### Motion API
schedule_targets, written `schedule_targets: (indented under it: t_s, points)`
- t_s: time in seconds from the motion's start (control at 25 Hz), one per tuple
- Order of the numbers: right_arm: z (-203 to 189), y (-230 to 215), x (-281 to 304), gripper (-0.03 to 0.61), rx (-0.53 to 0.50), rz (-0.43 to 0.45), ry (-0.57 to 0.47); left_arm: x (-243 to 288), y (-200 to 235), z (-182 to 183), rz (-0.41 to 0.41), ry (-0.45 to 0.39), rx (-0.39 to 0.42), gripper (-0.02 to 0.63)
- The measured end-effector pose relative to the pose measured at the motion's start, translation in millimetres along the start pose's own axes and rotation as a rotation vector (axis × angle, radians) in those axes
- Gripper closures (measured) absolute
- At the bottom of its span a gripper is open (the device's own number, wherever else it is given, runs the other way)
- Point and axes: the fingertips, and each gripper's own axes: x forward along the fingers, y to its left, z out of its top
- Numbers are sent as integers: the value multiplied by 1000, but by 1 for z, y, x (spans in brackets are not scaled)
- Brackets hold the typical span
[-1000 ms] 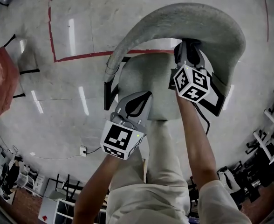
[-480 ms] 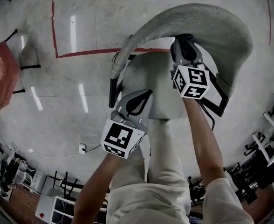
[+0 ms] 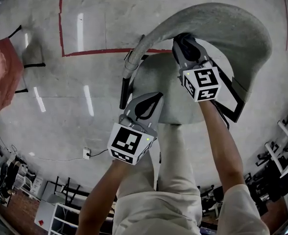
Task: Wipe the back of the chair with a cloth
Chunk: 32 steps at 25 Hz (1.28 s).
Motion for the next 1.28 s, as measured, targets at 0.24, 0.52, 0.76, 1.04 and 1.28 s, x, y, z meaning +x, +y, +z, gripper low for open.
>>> schedule_targets:
  t_s: [0.24, 0.52, 0.76, 1.04, 1.28]
  points:
    - [2, 20, 6, 508, -82, 107, 28, -3, 1, -5, 8, -7, -11, 613]
    - [-2, 63, 15, 508, -159, 217, 45, -5, 2, -14, 29, -12, -25, 613]
    - [-15, 100, 20, 508, -178, 297, 70, -13, 4, -19, 47, -26, -32, 613]
    - [-36, 131, 19, 508, -174, 376, 106, -23, 4, -32, 56, -30, -36, 613]
    - [-48, 159, 6, 508, -196, 446, 130, -36, 2, -43, 60, -29, -34, 613]
